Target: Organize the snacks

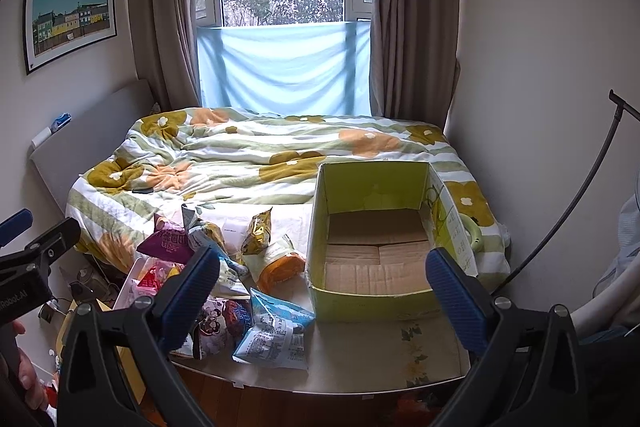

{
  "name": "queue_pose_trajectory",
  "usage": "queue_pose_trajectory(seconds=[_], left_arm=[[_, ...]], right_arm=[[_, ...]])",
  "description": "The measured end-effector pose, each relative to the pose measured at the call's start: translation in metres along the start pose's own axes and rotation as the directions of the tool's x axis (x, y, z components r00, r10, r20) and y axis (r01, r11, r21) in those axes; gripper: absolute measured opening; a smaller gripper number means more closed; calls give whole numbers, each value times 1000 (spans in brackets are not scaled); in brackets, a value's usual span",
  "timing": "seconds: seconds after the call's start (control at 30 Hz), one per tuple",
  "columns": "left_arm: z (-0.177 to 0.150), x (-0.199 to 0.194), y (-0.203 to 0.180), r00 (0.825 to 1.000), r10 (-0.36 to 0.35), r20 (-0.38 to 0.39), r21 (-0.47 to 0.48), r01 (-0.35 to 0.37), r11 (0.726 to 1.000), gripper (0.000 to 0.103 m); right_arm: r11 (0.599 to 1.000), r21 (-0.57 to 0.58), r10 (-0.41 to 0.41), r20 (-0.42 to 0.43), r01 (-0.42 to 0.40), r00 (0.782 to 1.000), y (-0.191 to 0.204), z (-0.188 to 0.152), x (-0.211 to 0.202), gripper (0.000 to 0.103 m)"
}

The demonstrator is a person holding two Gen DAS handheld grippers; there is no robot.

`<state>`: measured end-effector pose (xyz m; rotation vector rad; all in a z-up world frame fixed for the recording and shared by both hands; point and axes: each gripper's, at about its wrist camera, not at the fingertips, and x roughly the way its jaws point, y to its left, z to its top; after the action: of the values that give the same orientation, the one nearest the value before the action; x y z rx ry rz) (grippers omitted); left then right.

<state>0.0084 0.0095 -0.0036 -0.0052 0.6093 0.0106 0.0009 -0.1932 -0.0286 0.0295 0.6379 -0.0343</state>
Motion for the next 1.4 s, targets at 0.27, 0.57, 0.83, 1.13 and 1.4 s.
queue_pose_trajectory(seconds=[0.27,0.57,0.83,1.13,1.4], left_arm=[[-1,2,0,1000,2,-1,1,-2,1000,102],[-1,4,1,1000,1,-2,0,-1,1000,102],[0,5,-1,1000,2,-4,2,-2,1000,102],[-5,11,-3,1000,10,0,9,-10,1000,102],[-4,9,-4,1000,10,-2,10,-10,1000,102]], right_arm=[[1000,-2,-2,0,2,1000,1,0,0,103],[1000,-1,-2,-1,2,1000,2,0,0,103],[1000,-2,0,-2,0,1000,2,1,1,103],[1000,-9,14,0,-14,1000,9,1,1,103],[1000,-10,24,-2,-24,1000,5,2,3,103]])
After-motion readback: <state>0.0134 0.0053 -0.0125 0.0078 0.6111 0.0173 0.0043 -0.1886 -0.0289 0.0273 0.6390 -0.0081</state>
